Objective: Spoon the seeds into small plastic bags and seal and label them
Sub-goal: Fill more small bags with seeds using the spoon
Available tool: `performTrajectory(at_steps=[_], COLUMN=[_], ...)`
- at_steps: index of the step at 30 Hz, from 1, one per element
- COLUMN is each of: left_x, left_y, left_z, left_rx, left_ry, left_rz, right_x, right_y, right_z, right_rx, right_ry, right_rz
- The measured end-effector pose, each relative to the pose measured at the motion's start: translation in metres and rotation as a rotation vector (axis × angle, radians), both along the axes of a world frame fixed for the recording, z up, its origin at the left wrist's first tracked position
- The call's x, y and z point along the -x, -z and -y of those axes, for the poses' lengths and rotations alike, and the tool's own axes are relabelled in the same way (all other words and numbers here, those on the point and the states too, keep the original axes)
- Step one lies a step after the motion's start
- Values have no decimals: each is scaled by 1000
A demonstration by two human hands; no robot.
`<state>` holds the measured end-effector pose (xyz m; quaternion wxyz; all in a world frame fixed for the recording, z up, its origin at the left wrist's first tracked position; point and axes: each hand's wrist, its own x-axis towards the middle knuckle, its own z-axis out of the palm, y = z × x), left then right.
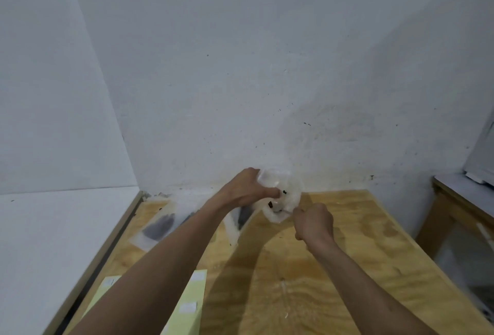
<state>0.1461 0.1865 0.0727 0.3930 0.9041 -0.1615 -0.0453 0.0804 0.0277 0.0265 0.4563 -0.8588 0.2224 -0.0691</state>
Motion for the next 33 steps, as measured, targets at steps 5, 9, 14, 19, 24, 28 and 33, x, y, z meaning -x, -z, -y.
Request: performTrajectory(at_steps=[5,9,14,19,24,28,33], left_x=[-8,-11,-11,-7,-3,-4,7], left_y=[-13,-17,-14,-8,3,13,15], left_z=[19,27,19,-8,-26,-35,-40], left_rx=[-16,-58,-138,-102,-27,-6,71], left_ry=[10,6,6,-16,-54,-59,-25], left_rz=[-46,-58,-56,-88,-121,-119,-97], right_x=[0,4,4,2,1,4,5], right_y=[8,12,6,-2,-14,-28,-51], right_z=[-5,-9,-6,5,13,20,31], right_rx=[-194,-295,-570,-569,-502,-399,-242], right_ry=[53,52,132,117,91,44,0], right_rz=[-29,-60,-108,-49,-9,24,53])
